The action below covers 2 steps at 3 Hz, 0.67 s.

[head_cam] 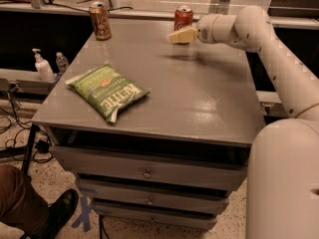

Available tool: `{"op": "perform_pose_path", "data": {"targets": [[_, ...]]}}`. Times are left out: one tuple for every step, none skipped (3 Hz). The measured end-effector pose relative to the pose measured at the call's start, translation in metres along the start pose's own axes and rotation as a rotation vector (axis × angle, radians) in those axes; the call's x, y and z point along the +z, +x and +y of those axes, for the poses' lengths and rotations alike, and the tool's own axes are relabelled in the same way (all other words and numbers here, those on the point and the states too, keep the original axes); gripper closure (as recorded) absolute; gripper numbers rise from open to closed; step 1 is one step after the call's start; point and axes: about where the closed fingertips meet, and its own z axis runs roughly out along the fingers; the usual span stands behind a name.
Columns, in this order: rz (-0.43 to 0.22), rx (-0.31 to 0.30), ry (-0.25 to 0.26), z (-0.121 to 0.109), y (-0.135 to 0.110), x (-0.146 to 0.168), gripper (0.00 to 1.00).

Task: Move coke can near green jalapeno chip bag

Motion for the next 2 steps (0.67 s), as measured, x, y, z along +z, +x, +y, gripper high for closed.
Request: {"op": "perform_pose_path", "data": {"targets": [[-0.007,-0.007,0.036,-0.0124,-0.0040,0.0120,0.18],[-0.017,-0.008,0.060,-0.0188,-0.0069,0.0162,0.41]]}}
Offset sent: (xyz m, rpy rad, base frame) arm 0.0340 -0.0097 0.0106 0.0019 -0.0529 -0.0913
